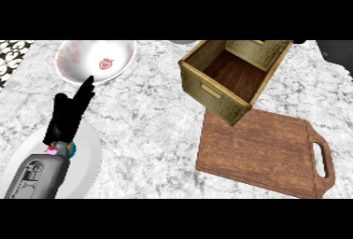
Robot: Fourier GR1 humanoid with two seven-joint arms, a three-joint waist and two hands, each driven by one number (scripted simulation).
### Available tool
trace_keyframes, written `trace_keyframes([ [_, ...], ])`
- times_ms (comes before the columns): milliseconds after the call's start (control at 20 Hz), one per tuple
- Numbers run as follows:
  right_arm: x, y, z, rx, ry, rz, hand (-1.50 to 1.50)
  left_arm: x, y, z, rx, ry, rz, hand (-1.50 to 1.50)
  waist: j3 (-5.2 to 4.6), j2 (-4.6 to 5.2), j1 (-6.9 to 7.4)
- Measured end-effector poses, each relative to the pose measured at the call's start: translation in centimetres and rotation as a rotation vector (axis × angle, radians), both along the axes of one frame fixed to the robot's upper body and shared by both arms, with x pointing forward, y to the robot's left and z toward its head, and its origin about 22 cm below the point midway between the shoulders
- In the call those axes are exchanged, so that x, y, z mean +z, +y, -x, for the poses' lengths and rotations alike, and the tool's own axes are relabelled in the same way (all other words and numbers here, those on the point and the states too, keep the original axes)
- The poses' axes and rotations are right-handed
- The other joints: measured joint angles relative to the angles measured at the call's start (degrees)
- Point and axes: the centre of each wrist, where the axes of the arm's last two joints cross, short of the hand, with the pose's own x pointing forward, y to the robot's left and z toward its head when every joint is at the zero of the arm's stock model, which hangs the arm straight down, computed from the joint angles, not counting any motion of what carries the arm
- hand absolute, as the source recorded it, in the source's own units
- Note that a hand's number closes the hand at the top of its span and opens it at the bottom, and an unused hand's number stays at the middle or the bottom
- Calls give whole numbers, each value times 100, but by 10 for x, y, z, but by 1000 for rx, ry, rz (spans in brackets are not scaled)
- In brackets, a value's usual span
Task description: Pick the tomato from the cutting board and place it in the basket
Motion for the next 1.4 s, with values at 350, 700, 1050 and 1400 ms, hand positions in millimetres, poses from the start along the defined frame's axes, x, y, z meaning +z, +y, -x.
trace_keyframes([
  [350,-12,-64,-20,-90,73,65,150,-3,1,4,11,3,3,0,8,-11,-48],
  [700,-30,-119,-30,-39,96,61,150,-4,7,4,15,11,-1,0,13,-20,-84],
  [1050,-66,-155,-39,1,125,47,150,-3,3,4,14,9,3,0,14,-22,-88],
  [1400,-110,-169,-47,-2,174,-67,-150,-4,9,5,9,8,2,0,16,-20,-69],
])
